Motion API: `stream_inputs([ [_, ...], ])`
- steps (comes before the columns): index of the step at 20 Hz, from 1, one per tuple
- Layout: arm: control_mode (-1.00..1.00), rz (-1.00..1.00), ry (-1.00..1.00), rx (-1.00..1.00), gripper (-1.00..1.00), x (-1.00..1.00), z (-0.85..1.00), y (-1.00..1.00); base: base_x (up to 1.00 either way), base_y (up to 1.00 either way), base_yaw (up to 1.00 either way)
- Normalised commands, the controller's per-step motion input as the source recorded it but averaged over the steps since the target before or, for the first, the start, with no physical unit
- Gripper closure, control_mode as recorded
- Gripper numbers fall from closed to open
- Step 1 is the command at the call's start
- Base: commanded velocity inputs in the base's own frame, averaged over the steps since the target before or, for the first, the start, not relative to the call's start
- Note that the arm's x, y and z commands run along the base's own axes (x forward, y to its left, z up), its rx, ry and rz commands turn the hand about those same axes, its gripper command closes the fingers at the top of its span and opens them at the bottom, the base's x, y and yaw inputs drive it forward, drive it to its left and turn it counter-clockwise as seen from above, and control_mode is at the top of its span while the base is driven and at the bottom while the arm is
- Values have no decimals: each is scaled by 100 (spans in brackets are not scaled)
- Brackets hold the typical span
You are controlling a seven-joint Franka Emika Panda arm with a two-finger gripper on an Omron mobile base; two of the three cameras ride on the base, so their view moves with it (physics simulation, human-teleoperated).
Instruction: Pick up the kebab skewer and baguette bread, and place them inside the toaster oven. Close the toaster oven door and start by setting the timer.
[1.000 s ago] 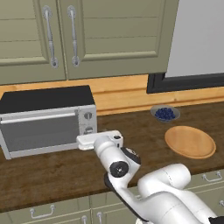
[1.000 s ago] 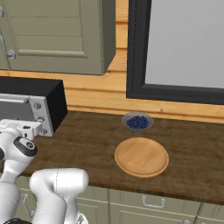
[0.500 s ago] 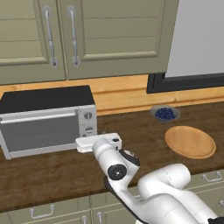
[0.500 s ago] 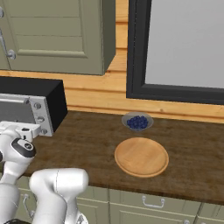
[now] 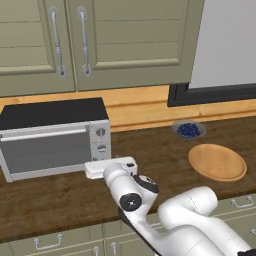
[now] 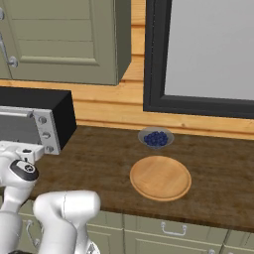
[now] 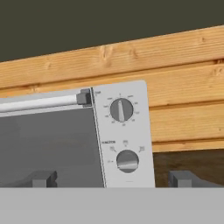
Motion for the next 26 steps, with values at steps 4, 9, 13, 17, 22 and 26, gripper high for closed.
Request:
stream_inputs([
  [4, -100, 0, 0, 1, -100, 0, -27, -7, 0, 0, 0],
  [9, -100, 0, 0, 2, -100, 0, -22, -9, 0, 0, 0],
  [13, -100, 0, 2, 3, -100, 0, -25, -5, 0, 0, 0],
  [17, -100, 0, 4, 4, -100, 0, -29, -8, 0, 0, 0],
  [22, -100, 0, 2, 1, -100, 0, -22, -9, 0, 0, 0],
  [26, -100, 0, 1, 0, -100, 0, -16, -11, 0, 0, 0],
])
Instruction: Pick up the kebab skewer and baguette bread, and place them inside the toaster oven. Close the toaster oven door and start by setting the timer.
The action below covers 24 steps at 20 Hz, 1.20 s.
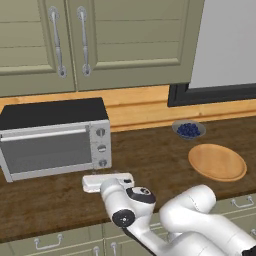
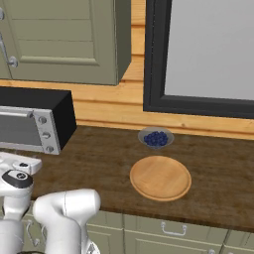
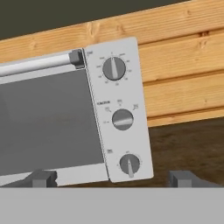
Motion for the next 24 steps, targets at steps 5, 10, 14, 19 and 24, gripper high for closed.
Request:
stream_inputs([
  [5, -100, 0, 0, 0, -100, 21, -10, -21, 0, 0, 0],
  [10, -100, 0, 0, 0, -100, 45, -9, -24, 0, 0, 0],
  [14, -100, 0, 0, 0, -100, 36, -17, -19, 0, 0, 0],
  [19, -100, 0, 0, 0, -100, 24, -21, -17, 0, 0, 0],
  [24, -100, 0, 1, 0, -100, 32, -21, -16, 0, 0, 0],
])
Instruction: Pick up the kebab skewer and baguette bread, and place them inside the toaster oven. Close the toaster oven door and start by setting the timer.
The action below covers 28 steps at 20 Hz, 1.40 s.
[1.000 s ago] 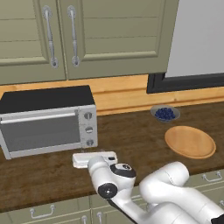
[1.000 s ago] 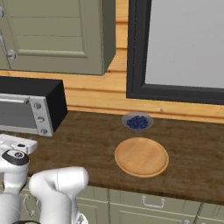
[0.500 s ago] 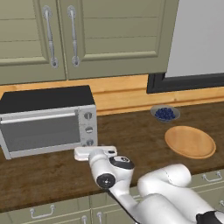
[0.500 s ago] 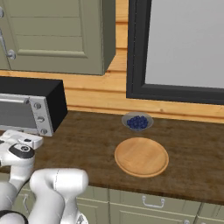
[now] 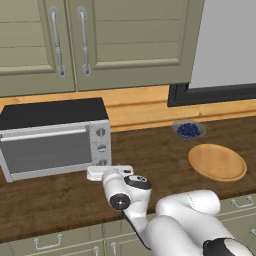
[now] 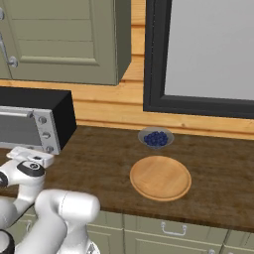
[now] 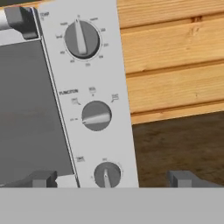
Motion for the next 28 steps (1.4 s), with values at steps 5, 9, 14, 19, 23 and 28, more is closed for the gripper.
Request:
stream_inputs([
  [5, -100, 0, 0, 0, -100, 27, -26, -6, 0, 0, 0],
  [9, -100, 1, 1, 0, -100, 13, -24, 0, 0, 0, 0],
  [14, -100, 0, 4, 0, -100, 6, -10, 0, 0, 0, 0],
  [19, -100, 0, 6, 0, -100, 19, 0, 0, 0, 0, 0],
  [23, -100, 0, 5, 0, -100, 30, -6, 1, 0, 0, 0],
  [28, -100, 0, 3, 0, -100, 15, -9, 1, 0, 0, 0],
])
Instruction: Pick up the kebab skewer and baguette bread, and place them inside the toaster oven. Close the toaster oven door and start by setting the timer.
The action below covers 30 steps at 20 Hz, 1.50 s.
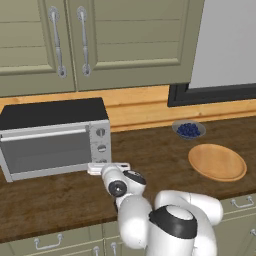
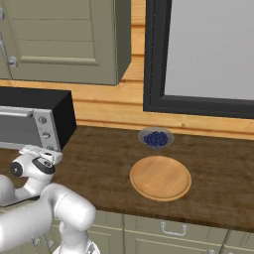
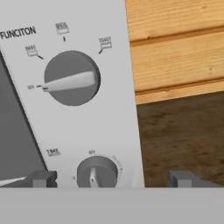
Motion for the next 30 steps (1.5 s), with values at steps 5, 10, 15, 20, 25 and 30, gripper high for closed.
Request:
stream_inputs([
  [5, -100, 0, 2, 0, -100, 1, -9, 4, 0, 0, 0],
  [10, -100, 0, 1, 0, -100, 4, -8, 11, 0, 0, 0],
  [15, -100, 0, 2, 0, -100, 5, -7, 21, 0, 0, 0],
  [20, -100, 0, 0, 0, -100, 0, -2, 13, 0, 0, 0],
  [25, -100, 0, 0, 0, -100, 4, -3, 1, 0, 0, 0],
  [30, -100, 0, 0, 0, -100, 7, -5, 3, 0, 0, 0],
])
